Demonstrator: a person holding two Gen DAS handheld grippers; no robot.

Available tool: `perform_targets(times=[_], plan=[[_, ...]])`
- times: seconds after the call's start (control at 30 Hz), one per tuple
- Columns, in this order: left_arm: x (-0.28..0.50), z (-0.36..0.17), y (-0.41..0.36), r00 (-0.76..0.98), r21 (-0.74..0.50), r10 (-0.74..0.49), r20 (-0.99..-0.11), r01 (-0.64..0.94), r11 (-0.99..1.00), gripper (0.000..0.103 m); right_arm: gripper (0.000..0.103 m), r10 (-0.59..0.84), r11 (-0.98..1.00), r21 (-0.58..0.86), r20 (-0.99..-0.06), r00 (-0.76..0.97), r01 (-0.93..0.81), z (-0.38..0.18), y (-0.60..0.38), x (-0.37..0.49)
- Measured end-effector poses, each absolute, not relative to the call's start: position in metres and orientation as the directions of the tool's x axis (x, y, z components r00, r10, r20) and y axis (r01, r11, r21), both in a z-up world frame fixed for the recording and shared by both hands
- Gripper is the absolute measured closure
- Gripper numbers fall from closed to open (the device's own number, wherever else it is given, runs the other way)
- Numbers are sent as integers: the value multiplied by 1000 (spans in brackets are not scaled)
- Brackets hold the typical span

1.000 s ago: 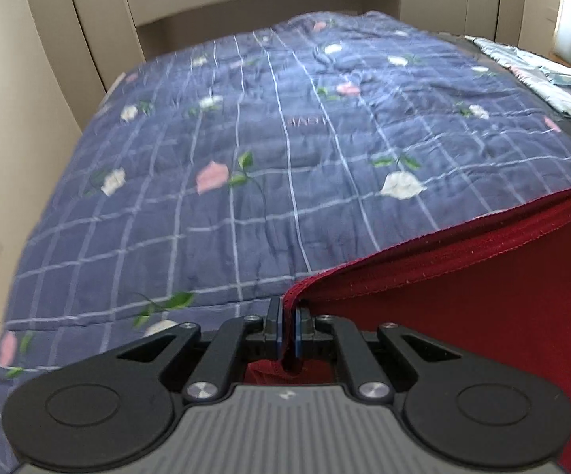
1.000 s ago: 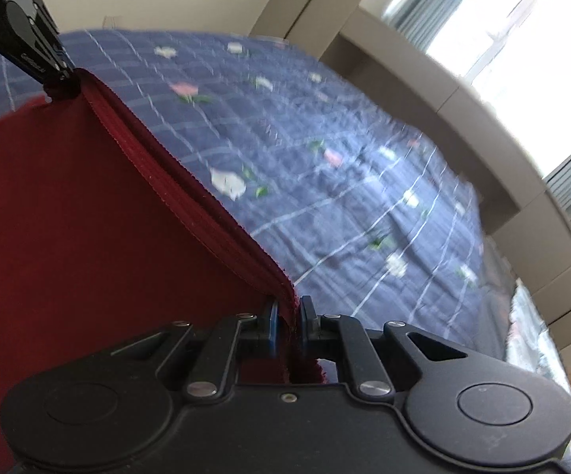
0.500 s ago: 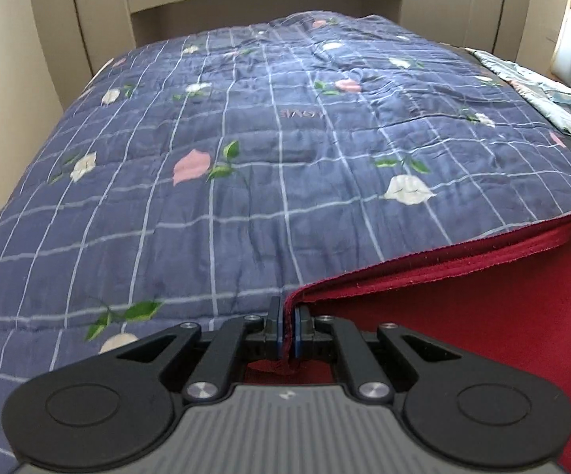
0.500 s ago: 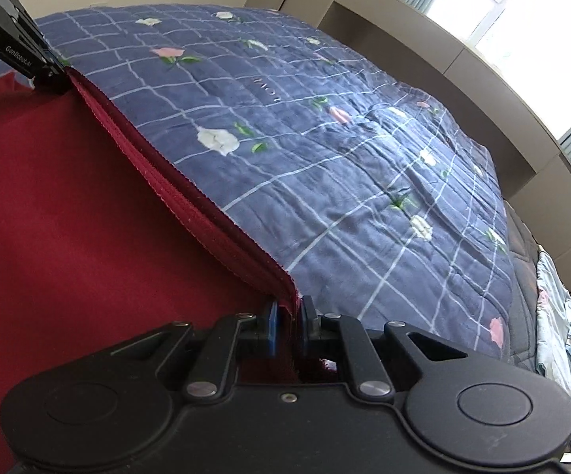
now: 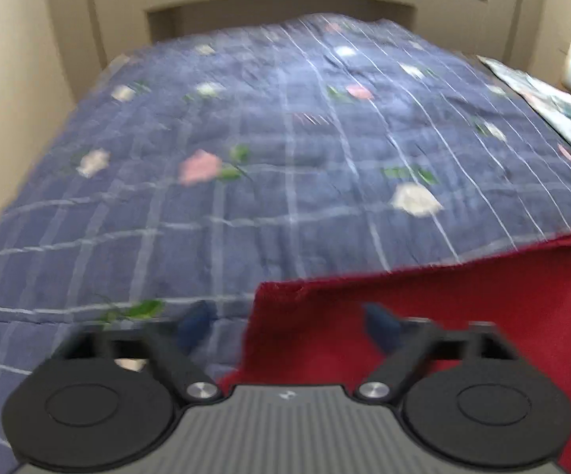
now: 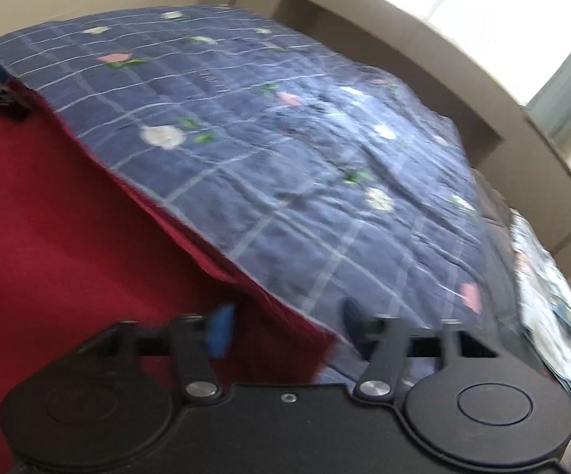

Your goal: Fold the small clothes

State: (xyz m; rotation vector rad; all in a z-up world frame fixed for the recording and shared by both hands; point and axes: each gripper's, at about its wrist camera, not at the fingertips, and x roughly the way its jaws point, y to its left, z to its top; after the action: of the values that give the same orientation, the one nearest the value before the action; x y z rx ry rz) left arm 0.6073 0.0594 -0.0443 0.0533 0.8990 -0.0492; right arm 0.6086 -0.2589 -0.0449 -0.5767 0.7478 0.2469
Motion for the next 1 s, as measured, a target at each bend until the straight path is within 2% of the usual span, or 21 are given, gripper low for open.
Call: perform_targets(times=[0.03, 0.17, 0.23, 0.27, 0.33, 0.4, 0.53, 0.67, 0.73, 0.83, 1.0], plan=[[607, -42, 61, 625, 25, -17, -780, 59, 998, 10, 15, -7, 839, -395, -697, 717, -375, -43, -267, 610], [611, -35, 75, 605, 1, 14, -796, -22, 1000, 9, 12, -24, 922, -292, -698, 716, -253, -34, -298, 613], [607, -32, 77, 610, 0, 33, -791, -54, 999, 4, 5, -32, 934, -282, -675, 737, -218, -30, -305, 607], [603, -32, 78, 618, 4, 39, -785, -58, 998, 0, 5, -16, 937, -270, -664, 748, -220, -30, -306, 604], [590, -32, 76, 638, 25, 60, -767, -64, 998, 1, 4, 33, 949, -215, -661, 749, -232, -33, -308, 599], [577, -37, 73, 647, 53, 67, -760, -41, 998, 1, 3, 24, 962, -187, -674, 738, -201, -41, -307, 600], [560, -45, 69, 644, 137, 153, -750, -76, 988, 1, 3, -119, 952, -284, -684, 720, -112, -68, -304, 608], [537, -38, 74, 671, 116, 148, -726, -93, 989, 1, 3, -177, 946, -323, -614, 769, -40, -59, -316, 587], [517, -30, 78, 702, 90, 131, -700, -95, 991, 0, 3, -180, 948, -318, -579, 795, -16, -44, -327, 568], [485, -24, 90, 714, 2, 76, -696, -105, 995, 0, 1, -49, 982, -178, -574, 817, -66, -22, -344, 527], [428, -36, 113, 703, -226, -61, -708, -143, 964, 0, 1, 131, 991, 56, -601, 789, -122, -15, -355, 446]])
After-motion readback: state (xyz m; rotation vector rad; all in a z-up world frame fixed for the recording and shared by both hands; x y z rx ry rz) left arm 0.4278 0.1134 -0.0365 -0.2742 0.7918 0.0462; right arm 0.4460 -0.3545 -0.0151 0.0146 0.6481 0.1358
